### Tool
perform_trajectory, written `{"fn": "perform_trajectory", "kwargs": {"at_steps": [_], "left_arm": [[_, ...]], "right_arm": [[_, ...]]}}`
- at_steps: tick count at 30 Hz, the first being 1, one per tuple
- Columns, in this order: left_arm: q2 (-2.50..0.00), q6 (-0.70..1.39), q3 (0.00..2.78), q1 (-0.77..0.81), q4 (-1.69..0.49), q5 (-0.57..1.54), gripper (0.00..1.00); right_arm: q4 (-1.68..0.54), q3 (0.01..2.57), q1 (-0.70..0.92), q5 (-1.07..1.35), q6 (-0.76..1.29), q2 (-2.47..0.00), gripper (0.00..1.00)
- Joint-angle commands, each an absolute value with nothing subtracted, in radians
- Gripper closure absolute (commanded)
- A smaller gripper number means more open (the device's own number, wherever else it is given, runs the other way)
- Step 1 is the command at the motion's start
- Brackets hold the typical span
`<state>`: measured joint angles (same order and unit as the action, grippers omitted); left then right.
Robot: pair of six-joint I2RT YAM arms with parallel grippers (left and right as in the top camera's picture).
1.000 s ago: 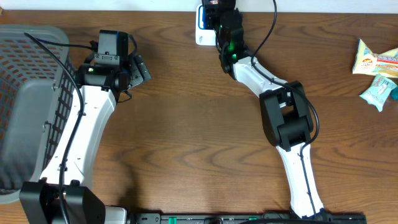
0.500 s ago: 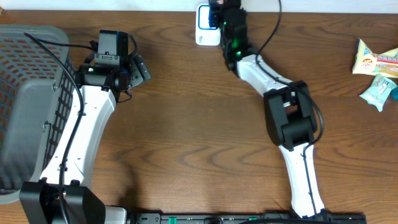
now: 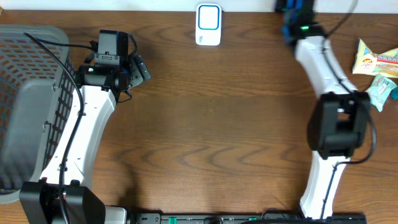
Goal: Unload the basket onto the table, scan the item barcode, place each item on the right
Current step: 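Carry the tin right and lower it beside the snack packets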
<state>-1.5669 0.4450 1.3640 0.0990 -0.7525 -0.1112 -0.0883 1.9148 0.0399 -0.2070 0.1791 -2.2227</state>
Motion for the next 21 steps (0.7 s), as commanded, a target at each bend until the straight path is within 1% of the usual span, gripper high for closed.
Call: {"fn": "perform_trajectory", "kwargs": {"at_steps": [1,6,11,14,19,21], "left_arm": [[-1.566,0.447,1.359,0.095,-0.755,-0.125,0.02],[-1.566,0.447,1.359,0.095,-0.755,-0.125,0.02],[-1.566,0.447,1.359,0.095,-0.755,-0.125,0.02],[-1.566,0.447,1.359,0.095,-0.755,-0.125,0.02],[-1.566,0.447,1.359,0.095,-0.755,-0.125,0.02],[-1.566,0.447,1.359,0.095,-0.755,-0.125,0.02]], "right_arm": [[-0.207,1.923,-0.049,-0.219,0.178,-2.207,0.50],[-0.413,1.922,-0.170,-0.219,0.178,-2.207,0.51],[-0.566,1.920,-0.281,-0.219,0.178,-2.210,0.51],[-0.606,1.915,-0.338,-0.219,0.178,-2.212,0.51],[-0.614,1.903,-0.408,-0.219,0.179,-2.212,0.47],[-0.614,1.902,-0.429,-0.219,0.179,-2.212,0.47]]}}
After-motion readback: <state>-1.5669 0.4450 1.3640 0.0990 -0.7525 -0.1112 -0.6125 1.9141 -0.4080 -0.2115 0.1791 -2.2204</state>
